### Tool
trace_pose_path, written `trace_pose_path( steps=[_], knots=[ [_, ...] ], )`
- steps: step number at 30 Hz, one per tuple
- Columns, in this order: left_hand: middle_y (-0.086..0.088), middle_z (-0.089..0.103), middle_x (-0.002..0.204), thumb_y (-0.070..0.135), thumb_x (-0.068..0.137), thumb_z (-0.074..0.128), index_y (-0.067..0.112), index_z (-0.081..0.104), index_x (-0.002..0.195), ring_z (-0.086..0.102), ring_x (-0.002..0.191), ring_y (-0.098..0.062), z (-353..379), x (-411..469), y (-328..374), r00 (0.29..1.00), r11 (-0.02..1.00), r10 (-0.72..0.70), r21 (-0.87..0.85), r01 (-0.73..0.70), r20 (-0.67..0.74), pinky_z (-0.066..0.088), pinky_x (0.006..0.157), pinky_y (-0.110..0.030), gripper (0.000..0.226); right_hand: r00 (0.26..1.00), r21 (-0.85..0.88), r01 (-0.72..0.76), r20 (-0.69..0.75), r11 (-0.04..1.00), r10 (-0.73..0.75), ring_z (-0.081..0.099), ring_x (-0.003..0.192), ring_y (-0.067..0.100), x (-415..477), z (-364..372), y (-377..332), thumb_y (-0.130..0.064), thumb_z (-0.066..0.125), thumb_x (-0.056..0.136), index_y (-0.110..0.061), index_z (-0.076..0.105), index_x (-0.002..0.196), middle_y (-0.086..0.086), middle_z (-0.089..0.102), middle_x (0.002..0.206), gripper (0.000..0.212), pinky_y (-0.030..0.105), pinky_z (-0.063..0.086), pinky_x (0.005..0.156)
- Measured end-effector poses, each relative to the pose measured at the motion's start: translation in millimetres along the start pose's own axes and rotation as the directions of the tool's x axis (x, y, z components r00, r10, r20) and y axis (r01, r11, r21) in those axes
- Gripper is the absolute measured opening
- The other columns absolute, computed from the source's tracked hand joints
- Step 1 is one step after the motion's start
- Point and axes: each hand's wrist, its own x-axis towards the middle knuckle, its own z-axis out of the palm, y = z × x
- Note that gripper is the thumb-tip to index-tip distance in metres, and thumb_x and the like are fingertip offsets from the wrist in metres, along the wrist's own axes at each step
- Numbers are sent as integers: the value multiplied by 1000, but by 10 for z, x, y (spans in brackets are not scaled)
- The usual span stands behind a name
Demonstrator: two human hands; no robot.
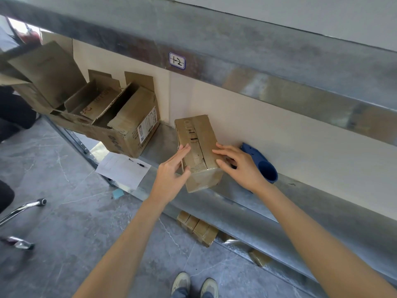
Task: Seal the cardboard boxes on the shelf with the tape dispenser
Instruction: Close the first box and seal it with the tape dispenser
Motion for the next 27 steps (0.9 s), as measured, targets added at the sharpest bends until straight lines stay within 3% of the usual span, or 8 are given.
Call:
trace_pose_path(
  steps=[5, 9, 13, 16, 18, 20, 24, 27],
  knots=[
    [15, 42, 150, -5, 96, 55, 22, 46, 146, 24, 145, 4, -45, 12, 7, 997, 999, -22, -27, 24, 68, 40, 114, -35, 58, 1000, 6, 5, -3, 1000, -5, 42, 135, 1, -4, -1, -5, -21, 56, 100, -25, 61, 133, -10, 48, 147, 34, 40, 40, 114],
    [14, 38, 154, 6, 98, 60, 24, 43, 148, 22, 148, -1, -161, 21, 16, 983, 997, -33, -65, 46, 181, 36, 117, -33, 56, 998, -34, -9, 63, 999, 11, 35, 137, -4, -23, -68, -53, -26, 58, 99, -26, 57, 138, -13, 43, 151, 39, 35, 32, 118],
    [10, 37, 157, -10, 92, 56, 21, 44, 149, 22, 146, 3, -243, 59, 13, 968, 995, -64, -62, 82, 242, 34, 117, -31, 67, 985, -54, -11, 173, 998, 20, 29, 143, -1, -31, -181, -63, -8, 61, 93, -29, 51, 142, -13, 35, 156, 54, 26, 23, 119],
    [26, 38, 148, -16, 87, 53, 28, 47, 145, 25, 146, 1, -219, 43, 27, 977, 996, -53, -60, 66, 206, 43, 110, -26, 73, 987, -74, -8, 161, 997, 20, 30, 143, -1, 3, -176, -30, 4, 54, 93, -30, 53, 139, -13, 37, 155, 58, 25, 25, 119],
    [31, 40, 141, -15, 88, 54, 29, 50, 142, 34, 144, -10, -168, 25, 58, 990, 997, -35, -67, 45, 138, 52, 87, -13, 70, 993, -63, 4, 116, 998, 3, 34, 139, -4, 16, -142, -27, 2, 49, 99, -27, 58, 135, -13, 41, 151, 47, 19, 29, 116],
    [35, 42, 137, -15, 88, 53, 29, 52, 138, 38, 141, -10, -123, 18, 75, 997, 998, -14, -66, 19, 78, 49, 66, -10, 67, 997, -51, 12, 71, 999, -9, 37, 134, -6, 16, -105, -34, -2, 46, 102, -22, 61, 131, -11, 45, 146, 38, 9, 30, 109],
    [31, 44, 139, -15, 88, 53, 31, 52, 136, 32, 140, 8, -79, 12, 10, 999, 999, 43, -30, -42, 28, 54, 68, -15, 67, 1000, 2, -5, 22, 1000, 5, 39, 125, -20, 22, -60, -33, -5, 47, 103, -20, 64, 127, -11, 50, 142, 33, 7, 34, 105],
    [26, 47, 139, -15, 88, 53, 28, 54, 136, 32, 140, 8, -43, -2, -16, 998, 998, 54, -34, -54, -13, 59, 76, -26, 64, 1000, 11, -5, 22, 1000, 4, 39, 125, -20, 24, -52, -17, -7, 48, 102, -21, 64, 126, -12, 50, 141, 32, 9, 36, 104]
  ],
)
